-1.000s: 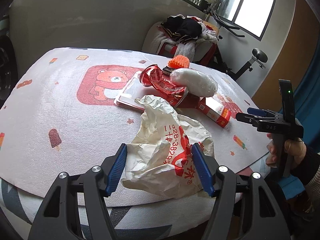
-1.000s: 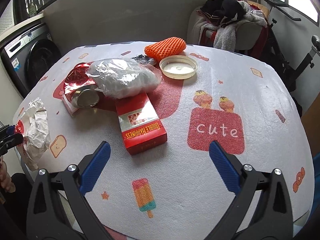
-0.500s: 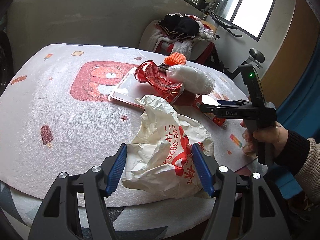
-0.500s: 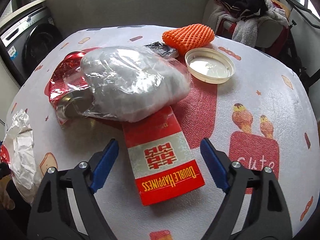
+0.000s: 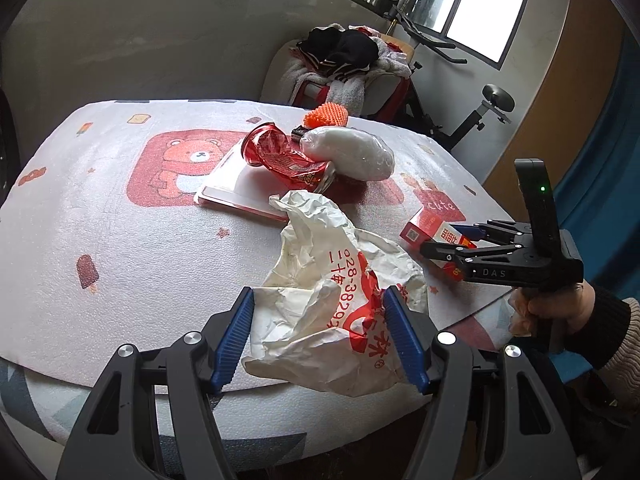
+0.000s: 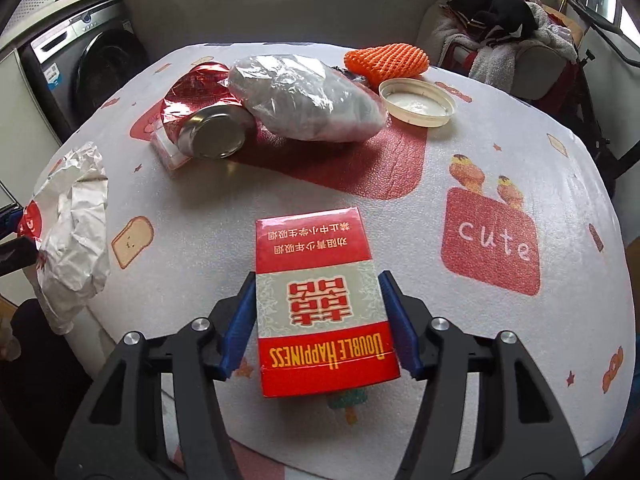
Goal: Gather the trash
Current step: 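Grasp the red Double Happiness box with the right gripper while the left gripper drops the bag into the bin, then lower the red box over the bin with the right gripper and release, then grasp the clear bag of white stuffing with the right gripper, then grasp the red Coke can with the left gripper while the right gripper holds the clear bag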
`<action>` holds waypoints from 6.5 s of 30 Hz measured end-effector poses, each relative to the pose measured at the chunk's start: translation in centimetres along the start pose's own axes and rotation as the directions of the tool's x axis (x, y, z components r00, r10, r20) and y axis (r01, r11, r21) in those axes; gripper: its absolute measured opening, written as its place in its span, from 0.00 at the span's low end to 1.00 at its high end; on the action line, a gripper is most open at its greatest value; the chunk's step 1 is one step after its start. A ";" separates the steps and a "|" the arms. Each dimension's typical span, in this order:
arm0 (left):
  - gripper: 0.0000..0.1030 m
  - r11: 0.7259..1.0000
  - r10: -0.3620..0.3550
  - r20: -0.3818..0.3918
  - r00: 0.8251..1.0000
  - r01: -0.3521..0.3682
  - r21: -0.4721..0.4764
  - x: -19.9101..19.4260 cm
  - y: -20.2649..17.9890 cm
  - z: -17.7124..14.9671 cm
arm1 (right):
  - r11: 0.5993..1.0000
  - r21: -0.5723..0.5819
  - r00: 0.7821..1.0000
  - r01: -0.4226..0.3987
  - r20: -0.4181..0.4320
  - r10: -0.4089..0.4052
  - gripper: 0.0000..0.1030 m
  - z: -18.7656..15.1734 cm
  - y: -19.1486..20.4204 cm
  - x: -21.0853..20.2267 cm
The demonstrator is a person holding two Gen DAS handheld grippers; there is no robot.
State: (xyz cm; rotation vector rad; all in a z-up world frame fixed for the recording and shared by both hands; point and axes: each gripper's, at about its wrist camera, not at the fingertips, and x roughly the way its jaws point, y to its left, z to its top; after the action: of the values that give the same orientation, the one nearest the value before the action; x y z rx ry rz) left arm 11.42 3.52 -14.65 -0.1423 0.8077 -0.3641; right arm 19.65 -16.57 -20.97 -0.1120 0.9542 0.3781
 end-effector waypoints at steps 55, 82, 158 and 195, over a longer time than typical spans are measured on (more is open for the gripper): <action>0.94 0.981 0.061 -0.016 0.998 -0.057 0.187 -5.9 -5.1 -10.4 | 0.999 0.029 0.988 -0.046 0.152 0.041 0.58 -13.4 6.9 -9.8; 0.94 0.975 0.213 0.033 0.977 -0.214 0.058 -7.0 -2.8 -10.3 | 0.988 -0.117 0.995 -0.099 0.012 0.101 0.59 -15.0 11.3 -7.2; 0.94 0.987 0.097 0.027 0.995 -0.093 -0.127 -2.2 6.2 4.6 | 1.000 -0.006 0.979 0.023 0.202 -0.021 0.94 8.0 0.9 -1.9; 0.42 0.896 -0.118 -0.091 0.989 0.067 -0.439 12.9 9.1 11.2 | 0.976 0.202 0.969 0.076 0.214 -0.120 0.46 0.3 -5.8 -3.3</action>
State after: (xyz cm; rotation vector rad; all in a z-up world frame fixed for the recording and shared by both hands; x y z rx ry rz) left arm 30.15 7.02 -18.15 -0.5859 0.9922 -0.2780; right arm 20.24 -22.73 -18.54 0.0595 0.7527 0.2000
